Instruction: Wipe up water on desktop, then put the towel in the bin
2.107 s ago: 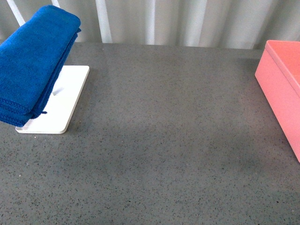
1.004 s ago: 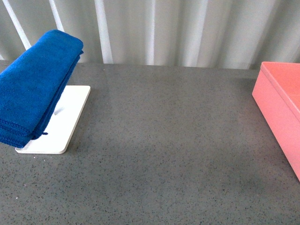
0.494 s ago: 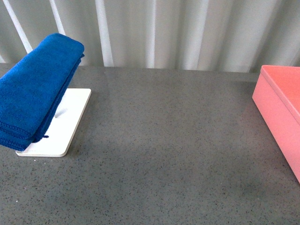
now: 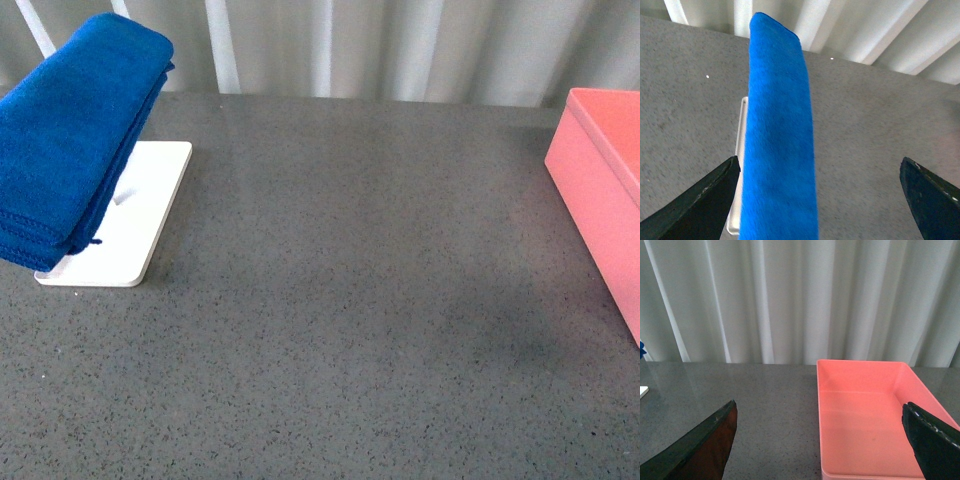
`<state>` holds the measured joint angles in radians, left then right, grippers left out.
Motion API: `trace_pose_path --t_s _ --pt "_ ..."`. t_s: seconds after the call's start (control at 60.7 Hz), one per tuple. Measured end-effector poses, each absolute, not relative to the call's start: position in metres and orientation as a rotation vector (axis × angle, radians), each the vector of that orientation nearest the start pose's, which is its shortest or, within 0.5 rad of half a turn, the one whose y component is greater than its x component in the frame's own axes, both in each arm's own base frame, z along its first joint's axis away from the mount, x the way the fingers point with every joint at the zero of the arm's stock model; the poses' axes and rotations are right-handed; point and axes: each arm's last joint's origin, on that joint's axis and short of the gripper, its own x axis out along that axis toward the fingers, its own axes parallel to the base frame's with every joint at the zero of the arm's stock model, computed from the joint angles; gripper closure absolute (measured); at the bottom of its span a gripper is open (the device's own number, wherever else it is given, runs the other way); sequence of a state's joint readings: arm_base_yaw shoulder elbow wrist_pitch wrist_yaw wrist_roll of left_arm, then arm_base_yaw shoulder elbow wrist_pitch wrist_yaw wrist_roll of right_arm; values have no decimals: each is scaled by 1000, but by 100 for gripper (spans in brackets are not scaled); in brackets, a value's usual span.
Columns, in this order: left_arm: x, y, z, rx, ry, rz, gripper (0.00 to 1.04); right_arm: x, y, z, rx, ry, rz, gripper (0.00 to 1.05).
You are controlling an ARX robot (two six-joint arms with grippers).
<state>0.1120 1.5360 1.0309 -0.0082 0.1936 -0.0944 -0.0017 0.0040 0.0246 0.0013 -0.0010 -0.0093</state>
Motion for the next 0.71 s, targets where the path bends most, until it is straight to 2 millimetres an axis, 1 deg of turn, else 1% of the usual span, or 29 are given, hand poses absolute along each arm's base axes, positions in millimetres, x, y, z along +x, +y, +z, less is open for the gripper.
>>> trace_pose_path --t_s 0.033,0.082,0.099,0.132,0.296,0.395,0.494,0.708 --pt "351 34 253 -141 518 -51 7 96 0 172 -9 -22 -1 7" --pt "366 34 250 -110 541 -47 7 96 0 172 -9 -22 -1 7" --pt "374 33 247 -79 547 -34 7 96 0 172 -9 -22 -1 7" --pt "383 33 243 -43 558 -17 7 96 0 172 -9 -22 -1 7" --pt "411 30 221 37 638 18 7 96 0 172 -9 -22 -1 7" --pt "419 28 207 48 685 13 7 96 0 172 -9 -22 -1 7" --pt "422 22 198 54 718 0 7 96 0 172 -9 -22 -1 7" --pt "425 11 196 62 726 -29 7 96 0 172 -9 -22 -1 7"
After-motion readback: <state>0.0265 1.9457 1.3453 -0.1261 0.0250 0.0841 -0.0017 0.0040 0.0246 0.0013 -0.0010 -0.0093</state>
